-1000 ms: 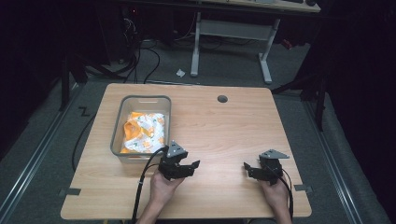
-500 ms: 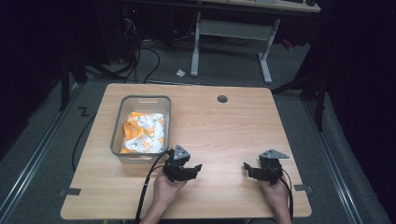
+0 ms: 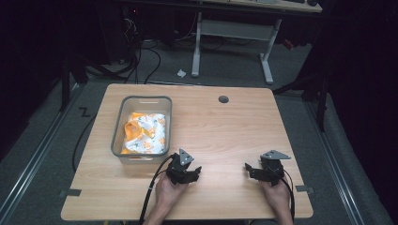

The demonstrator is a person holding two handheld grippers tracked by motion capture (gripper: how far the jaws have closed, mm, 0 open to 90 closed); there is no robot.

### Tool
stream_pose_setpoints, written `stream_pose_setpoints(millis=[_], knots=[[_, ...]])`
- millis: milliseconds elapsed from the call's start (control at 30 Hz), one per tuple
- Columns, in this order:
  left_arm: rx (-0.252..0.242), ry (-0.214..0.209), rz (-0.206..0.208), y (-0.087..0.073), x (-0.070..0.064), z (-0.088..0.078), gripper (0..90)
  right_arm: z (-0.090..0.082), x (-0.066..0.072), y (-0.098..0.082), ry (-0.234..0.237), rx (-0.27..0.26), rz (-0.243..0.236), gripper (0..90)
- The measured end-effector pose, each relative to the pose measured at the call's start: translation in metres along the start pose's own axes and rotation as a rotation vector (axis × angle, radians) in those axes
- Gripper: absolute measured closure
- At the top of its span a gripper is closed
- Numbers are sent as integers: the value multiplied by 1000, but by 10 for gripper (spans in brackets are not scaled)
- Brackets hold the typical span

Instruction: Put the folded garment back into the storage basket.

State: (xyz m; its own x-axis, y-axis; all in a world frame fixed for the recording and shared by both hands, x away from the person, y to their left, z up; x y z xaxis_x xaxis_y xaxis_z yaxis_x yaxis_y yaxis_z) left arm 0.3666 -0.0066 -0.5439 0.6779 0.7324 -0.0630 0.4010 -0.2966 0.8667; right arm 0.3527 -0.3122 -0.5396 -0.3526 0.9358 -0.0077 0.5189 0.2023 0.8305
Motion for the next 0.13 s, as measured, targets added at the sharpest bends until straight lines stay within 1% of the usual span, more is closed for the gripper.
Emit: stream_pose_setpoints(millis=[33,133], knots=[[6,5,19,0,-2,0,354,0,0,0,0,-2,-1,241],[9,5,13,0,-2,1,323,0,0,0,-1,-1,0,241]])
Point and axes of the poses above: each handheld gripper's, and its own axes: z roughly forward along the jaws, y roughly out of its top, x roughly to its left, the point moved 3 cm from there along z, roughly forward along the jaws, and after that the axes turned 13 degrees about -x, right-handed, at the moved point
